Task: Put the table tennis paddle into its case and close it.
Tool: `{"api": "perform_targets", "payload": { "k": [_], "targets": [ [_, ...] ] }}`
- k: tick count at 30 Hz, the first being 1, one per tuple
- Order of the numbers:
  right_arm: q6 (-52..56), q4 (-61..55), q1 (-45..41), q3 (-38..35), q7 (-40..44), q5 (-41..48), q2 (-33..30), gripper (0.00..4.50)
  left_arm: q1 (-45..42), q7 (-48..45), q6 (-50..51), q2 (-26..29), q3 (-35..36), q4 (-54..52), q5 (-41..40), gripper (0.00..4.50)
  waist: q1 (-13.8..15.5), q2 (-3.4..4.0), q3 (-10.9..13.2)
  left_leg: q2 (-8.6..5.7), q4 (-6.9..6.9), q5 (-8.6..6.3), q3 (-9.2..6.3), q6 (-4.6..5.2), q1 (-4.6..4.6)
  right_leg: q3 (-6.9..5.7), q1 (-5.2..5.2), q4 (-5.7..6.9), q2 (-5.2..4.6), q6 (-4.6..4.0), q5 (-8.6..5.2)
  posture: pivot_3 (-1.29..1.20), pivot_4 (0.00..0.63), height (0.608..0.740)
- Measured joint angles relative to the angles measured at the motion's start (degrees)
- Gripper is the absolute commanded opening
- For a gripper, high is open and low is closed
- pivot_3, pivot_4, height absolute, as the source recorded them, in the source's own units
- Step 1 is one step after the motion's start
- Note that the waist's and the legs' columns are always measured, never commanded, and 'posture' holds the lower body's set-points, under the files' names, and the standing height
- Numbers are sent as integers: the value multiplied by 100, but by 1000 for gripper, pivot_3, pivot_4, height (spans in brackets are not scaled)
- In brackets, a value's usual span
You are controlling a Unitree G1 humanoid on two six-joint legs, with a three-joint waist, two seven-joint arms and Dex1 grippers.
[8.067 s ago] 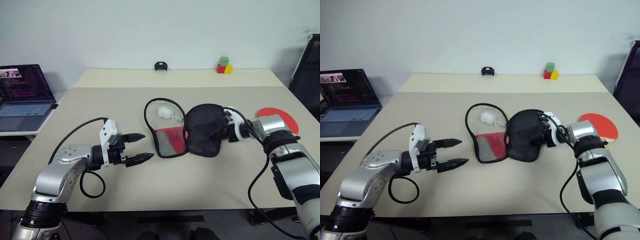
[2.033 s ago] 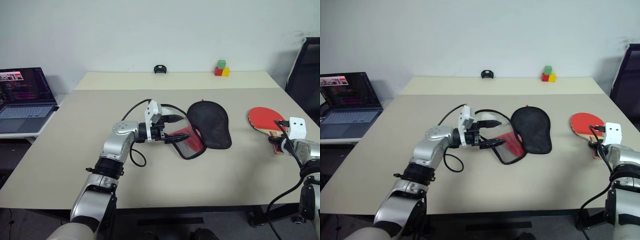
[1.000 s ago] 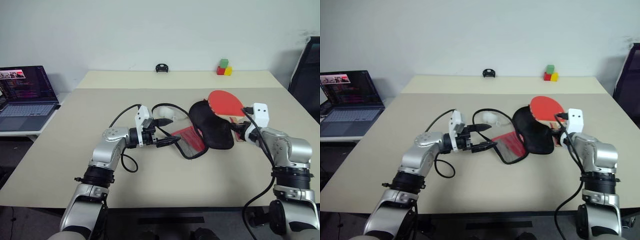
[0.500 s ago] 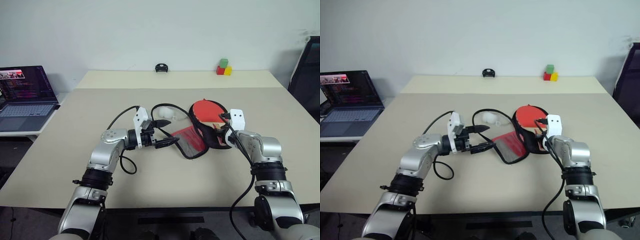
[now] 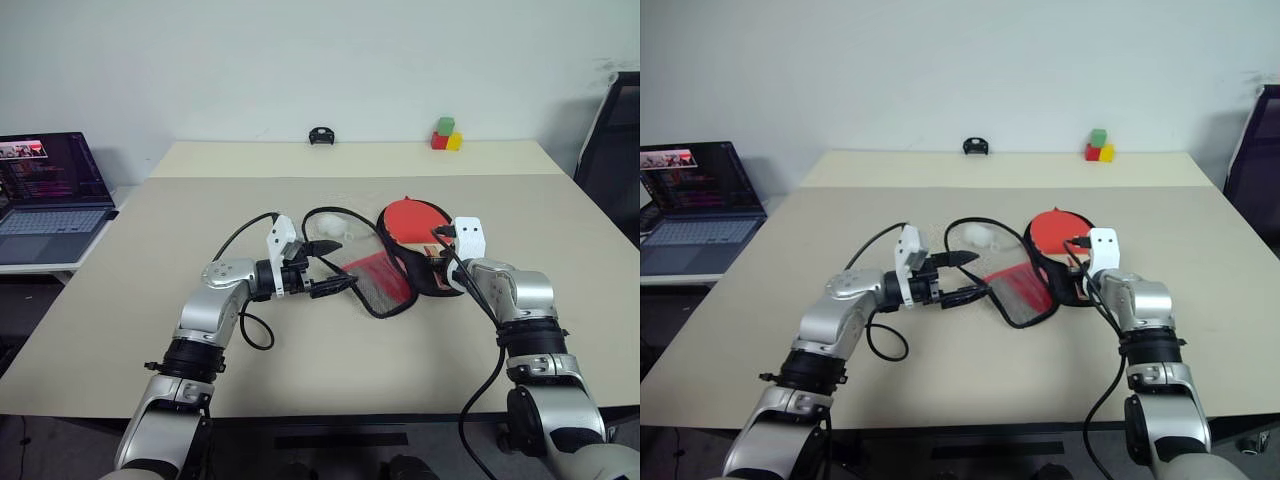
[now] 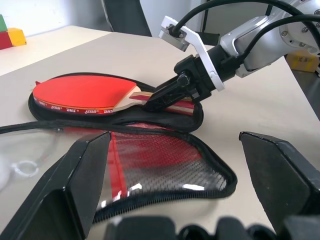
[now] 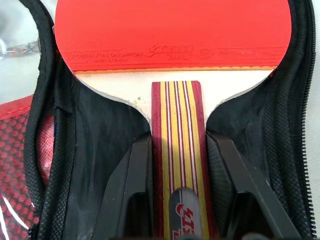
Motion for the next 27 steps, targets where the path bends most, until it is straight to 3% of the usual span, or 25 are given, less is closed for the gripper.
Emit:
{"api": "perform_targets", "payload": {
  "k": [1, 4, 9, 19, 27],
  "targets": [
    [23, -60, 18, 2, 11, 5, 24, 1815, 2, 6, 0, 0, 0, -2, -2, 4500, 0, 0, 0, 0, 0, 0, -1, 0, 0, 0, 0, 0, 0, 0, 0, 0, 150, 740],
    [95, -375, 86, -10, 10, 57, 136, 2592, 10, 25, 0, 0, 0, -4, -7, 4500, 2, 0, 0, 0, -1, 0, -1, 0, 0, 1, 0, 0, 0, 0, 0, 0, 150, 740],
    [233, -769, 168, -3, 119, 90, 116, 4358, 41, 40, 0, 0, 0, -5, -68, 4500, 8, 0, 0, 0, 0, 0, -2, 0, 0, -1, 0, 0, 0, 0, 0, 0, 150, 740],
    [621, -1677, 617, -69, 443, 259, -397, 4465, 103, 57, 2, 20, 5, -12, -79, 4500, 7, 0, 0, 0, -1, 0, -2, 0, 0, -2, 0, 0, 0, 0, 0, 0, 150, 740],
    [608, -2583, 751, -400, 1316, 899, -1008, 4465, 177, 161, 25, 53, 166, -29, -86, 4500, 11, 0, 0, 0, 0, -1, -4, 1, 0, -3, 2, -2, 0, 0, 0, 0, 150, 740]
  ]
}}
